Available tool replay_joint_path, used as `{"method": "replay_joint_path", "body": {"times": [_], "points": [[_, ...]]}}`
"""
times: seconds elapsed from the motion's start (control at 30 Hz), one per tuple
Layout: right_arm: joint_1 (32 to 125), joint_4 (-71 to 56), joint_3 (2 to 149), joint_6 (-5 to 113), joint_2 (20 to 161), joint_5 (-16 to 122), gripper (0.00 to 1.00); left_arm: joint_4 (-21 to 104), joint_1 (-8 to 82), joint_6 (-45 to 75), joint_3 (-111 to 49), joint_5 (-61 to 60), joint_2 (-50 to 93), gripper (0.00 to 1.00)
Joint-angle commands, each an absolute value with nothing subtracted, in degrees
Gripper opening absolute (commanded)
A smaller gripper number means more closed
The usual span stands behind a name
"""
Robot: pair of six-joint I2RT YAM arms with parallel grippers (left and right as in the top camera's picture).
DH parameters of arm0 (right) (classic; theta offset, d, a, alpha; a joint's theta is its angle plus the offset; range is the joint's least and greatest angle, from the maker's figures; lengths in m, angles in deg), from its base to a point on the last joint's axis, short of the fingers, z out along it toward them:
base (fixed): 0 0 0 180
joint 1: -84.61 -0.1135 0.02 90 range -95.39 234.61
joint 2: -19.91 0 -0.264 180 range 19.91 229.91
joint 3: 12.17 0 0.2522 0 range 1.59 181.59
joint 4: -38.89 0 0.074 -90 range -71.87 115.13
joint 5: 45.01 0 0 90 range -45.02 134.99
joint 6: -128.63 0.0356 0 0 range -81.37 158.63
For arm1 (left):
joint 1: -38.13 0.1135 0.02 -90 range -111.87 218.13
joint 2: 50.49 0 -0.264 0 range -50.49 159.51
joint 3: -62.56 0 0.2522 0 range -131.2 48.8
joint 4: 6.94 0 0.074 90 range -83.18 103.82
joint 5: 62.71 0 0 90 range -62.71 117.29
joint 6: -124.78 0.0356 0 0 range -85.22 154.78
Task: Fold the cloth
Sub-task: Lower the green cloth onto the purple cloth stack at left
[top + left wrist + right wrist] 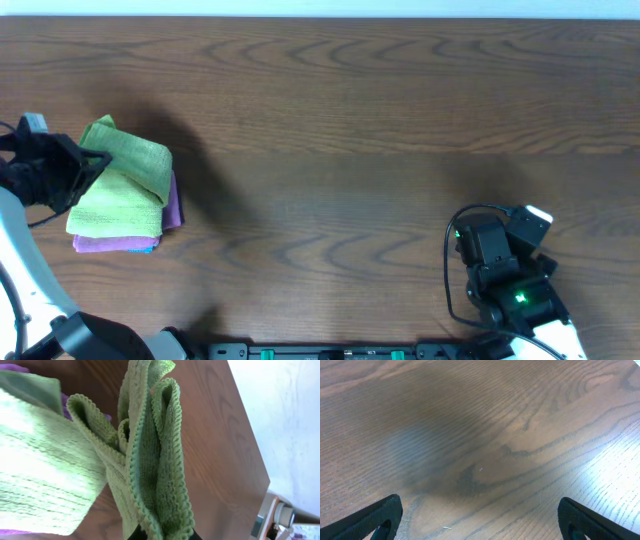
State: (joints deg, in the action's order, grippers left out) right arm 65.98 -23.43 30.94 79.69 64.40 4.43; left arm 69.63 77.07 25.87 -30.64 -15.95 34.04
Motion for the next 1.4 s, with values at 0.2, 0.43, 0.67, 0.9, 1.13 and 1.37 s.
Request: {"method": "replay_joint_path", "body": {"times": [0.2,0.43,0.67,0.9,1.13,1.37], "points": [[66.3,-23.5,30.7,80.6,64.2,3.2,0.99,71.2,77.6,27.6,-31.8,-11.0,33.6,0.06],[66.3,-23.5,30.7,80.6,64.2,3.2,0.99,71.0,80.2,28.2,-26.7,-10.7,33.6,0.06],[66.3,-23.5,30.7,80.6,64.2,3.2,0.99,70.9,83.4,30.2,-23.4,-10.6,33.6,0.06],[66.3,-23.5,30.7,80.6,64.2,3.2,0.99,70.9,85.5,30.5,-23.2,-7.7,33.6,0.06],[66.3,-23.5,30.7,80.6,64.2,3.2,0.99,70.9,87.9,30.5,-23.2,-5.2,33.6,0.06],[66.3,-23.5,30.7,80.6,64.2,3.2,0.99,70.9,89.2,30.5,-23.2,-4.0,33.6,0.06]]}}
